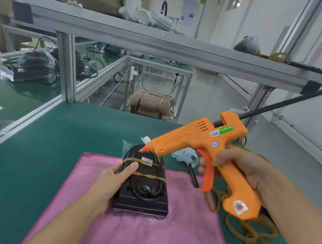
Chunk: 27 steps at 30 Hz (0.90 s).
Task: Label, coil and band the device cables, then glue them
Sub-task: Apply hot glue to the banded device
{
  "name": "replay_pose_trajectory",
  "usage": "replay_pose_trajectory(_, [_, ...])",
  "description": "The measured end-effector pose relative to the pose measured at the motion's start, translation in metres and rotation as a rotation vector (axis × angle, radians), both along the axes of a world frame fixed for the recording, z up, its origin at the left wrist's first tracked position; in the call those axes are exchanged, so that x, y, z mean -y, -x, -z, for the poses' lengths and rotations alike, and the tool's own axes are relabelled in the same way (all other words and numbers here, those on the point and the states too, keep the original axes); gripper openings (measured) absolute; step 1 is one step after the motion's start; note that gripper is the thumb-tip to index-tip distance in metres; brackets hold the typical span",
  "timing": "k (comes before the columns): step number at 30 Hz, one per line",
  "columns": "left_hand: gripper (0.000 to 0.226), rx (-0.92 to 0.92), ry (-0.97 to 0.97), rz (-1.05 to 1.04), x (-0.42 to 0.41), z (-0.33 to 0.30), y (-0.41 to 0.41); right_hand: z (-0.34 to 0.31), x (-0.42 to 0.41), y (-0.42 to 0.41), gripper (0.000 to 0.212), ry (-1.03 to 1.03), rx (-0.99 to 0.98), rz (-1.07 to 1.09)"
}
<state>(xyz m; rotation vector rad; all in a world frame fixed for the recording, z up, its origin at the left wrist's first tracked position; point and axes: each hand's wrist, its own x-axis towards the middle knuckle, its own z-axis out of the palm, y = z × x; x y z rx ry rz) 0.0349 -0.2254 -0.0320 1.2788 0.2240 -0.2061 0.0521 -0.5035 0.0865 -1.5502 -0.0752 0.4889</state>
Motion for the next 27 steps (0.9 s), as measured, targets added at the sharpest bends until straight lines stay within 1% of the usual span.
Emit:
replay_pose_trajectory(3, [0.031,-0.009,-0.002,-0.003,0.000,-0.001,0.000,-0.006,0.000,0.000,0.027,0.088,0.036,-0.061])
replay_pose_trajectory(5, [0.031,-0.011,0.003,-0.003,0.000,-0.002,0.001,-0.007,0.002,0.003,0.030,0.100,0.053,-0.086])
replay_pose_trajectory(8, [0.030,-0.015,0.033,-0.007,0.001,-0.003,0.003,-0.009,0.008,0.008,0.041,0.103,0.064,-0.133])
replay_pose_trajectory(11, [0.029,-0.011,0.050,-0.002,0.002,-0.003,0.003,-0.013,0.010,0.014,0.044,0.099,0.053,-0.188])
replay_pose_trajectory(12, [0.029,-0.013,0.054,0.000,0.002,-0.004,0.003,-0.014,0.009,0.015,0.044,0.105,0.051,-0.194])
replay_pose_trajectory(16, [0.030,-0.021,0.056,0.006,0.002,-0.004,0.002,-0.018,0.004,0.015,0.028,0.131,0.051,-0.203])
replay_pose_trajectory(24, [0.038,-0.032,0.042,-0.018,0.001,-0.003,0.001,-0.027,0.000,0.012,0.034,0.236,0.040,-0.230])
replay_pose_trajectory(27, [0.039,-0.024,0.054,-0.045,0.002,-0.003,0.001,-0.029,0.002,0.012,0.031,0.221,0.040,-0.232])
